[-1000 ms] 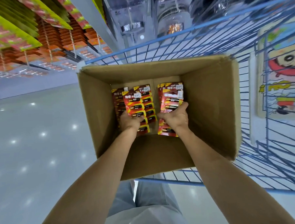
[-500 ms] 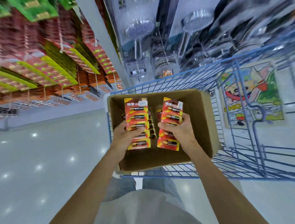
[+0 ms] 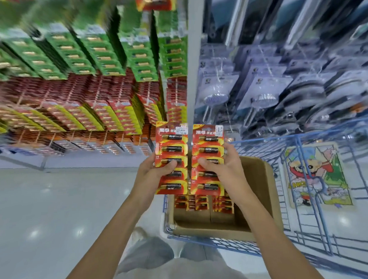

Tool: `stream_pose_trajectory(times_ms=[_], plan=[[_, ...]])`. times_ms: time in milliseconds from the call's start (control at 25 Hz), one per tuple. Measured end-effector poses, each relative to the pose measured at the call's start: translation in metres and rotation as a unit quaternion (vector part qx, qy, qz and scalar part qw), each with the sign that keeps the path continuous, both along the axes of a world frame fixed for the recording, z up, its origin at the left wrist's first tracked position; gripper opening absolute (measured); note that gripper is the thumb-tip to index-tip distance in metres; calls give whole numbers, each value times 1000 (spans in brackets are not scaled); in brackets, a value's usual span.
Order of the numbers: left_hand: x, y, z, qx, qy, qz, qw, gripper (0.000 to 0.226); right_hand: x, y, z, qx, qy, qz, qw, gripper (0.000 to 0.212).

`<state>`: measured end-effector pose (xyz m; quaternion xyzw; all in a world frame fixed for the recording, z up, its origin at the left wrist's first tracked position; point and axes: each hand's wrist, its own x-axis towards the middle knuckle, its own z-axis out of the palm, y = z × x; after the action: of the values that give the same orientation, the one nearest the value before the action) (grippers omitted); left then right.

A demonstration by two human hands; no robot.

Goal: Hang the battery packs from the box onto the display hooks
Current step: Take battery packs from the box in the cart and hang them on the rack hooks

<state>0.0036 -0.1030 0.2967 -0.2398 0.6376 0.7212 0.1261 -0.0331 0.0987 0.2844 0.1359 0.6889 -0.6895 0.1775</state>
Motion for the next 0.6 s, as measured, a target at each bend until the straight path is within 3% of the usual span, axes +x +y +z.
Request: stream_pose_trajectory(times_ms=[160,600], plan=[[14,-55,37,7,41,46,998,32,-3,-50,45,-63,38,35,997,54],[42,-249,108,41,144,117,982,34,5,-255,117,-100,136,79,982,57]])
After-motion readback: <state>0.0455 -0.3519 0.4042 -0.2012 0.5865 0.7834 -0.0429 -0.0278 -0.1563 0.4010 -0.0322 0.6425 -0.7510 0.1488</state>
